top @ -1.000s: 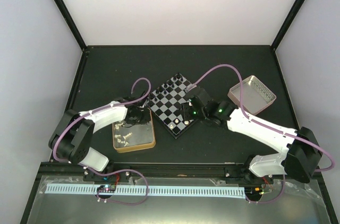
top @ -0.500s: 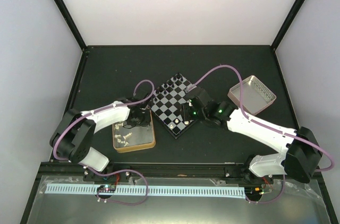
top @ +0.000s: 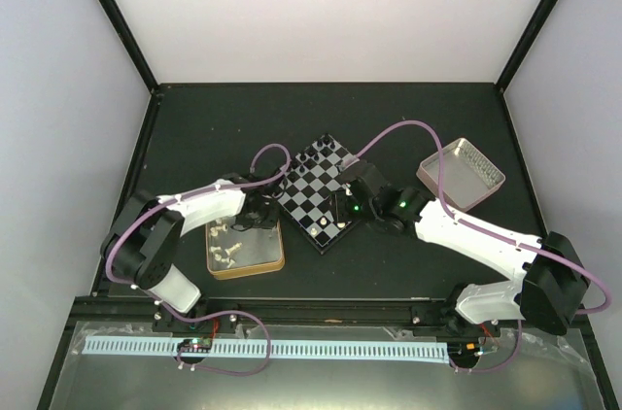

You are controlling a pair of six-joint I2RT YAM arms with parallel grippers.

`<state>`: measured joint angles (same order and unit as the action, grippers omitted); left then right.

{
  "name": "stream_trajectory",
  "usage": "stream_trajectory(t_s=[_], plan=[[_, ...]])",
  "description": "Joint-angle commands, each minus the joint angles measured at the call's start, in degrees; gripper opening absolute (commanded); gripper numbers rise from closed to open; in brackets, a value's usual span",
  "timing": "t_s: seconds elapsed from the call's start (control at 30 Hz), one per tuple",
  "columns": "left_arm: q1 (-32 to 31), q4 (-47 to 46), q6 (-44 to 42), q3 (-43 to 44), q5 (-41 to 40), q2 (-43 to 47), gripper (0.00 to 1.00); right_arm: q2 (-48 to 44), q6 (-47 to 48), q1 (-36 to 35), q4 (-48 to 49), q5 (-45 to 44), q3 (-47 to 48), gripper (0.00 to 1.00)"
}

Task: Set up the chess pieces on the board
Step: Pick up the chess piece from the storage box.

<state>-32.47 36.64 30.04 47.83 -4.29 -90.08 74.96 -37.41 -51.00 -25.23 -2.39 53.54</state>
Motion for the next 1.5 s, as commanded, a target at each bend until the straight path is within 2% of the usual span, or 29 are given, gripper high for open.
stream_trajectory(t_s=[0.0,0.13,0.3,0.4,0.57,0.73,0.93,1.03,1.13,1.27,1.43,1.47], plan=[[-0.4,0.2,-1.4,1.0,-0.1,-2.6,0.28,-0.8,-0.6,0.2,1.2,0.2,-0.9,0.37],[-0.4,0.3,-1.9,0.8,-0.8,-3.1,0.29,-1.2,-0.5,0.2,1.2,-0.3,-1.1,0.37],[-0.4,0.6,-2.9,1.3,-0.9,-3.2,0.39,-1.1,-0.5,0.2,1.2,-0.2,-1.0,0.37],[-0.4,0.4,-3.6,1.7,-1.0,-3.2,0.4,-1.0,-0.6,0.2,1.3,-0.1,-1.0,0.37],[-0.4,-0.8,-5.2,2.5,-1.1,-3.2,0.3,-0.9,-0.6,0.2,1.4,0.0,-1.0,0.37],[-0.6,-1.6,-5.9,2.9,-1.0,-3.8,0.27,-0.7,-0.8,0.3,1.3,0.3,-1.1,0.37],[-1.0,-1.6,-5.1,1.9,-1.2,-3.7,0.15,-0.9,-1.0,0.3,1.2,0.2,-1.1,0.37],[-1.0,-1.2,-4.1,1.1,-1.8,-2.1,0.13,-0.8,-0.6,0.3,1.5,1.0,-1.1,0.37],[-1.0,-0.2,-1.1,-0.2,-2.0,0.9,0.13,-1.1,0.8,0.2,3.4,3.1,-1.7,0.37],[-0.9,-0.2,4.1,-1.9,1.0,9.5,0.12,-3.0,3.7,0.2,10.2,7.4,-4.5,0.37],[-0.6,-2.8,13.0,-2.0,9.1,23.8,0.1,-5.3,8.2,-0.3,22.7,12.6,-9.1,0.39],[-0.7,-3.5,15.0,-1.6,10.7,25.9,0.1,-5.6,9.2,-0.7,25.1,12.6,-10.1,0.42]])
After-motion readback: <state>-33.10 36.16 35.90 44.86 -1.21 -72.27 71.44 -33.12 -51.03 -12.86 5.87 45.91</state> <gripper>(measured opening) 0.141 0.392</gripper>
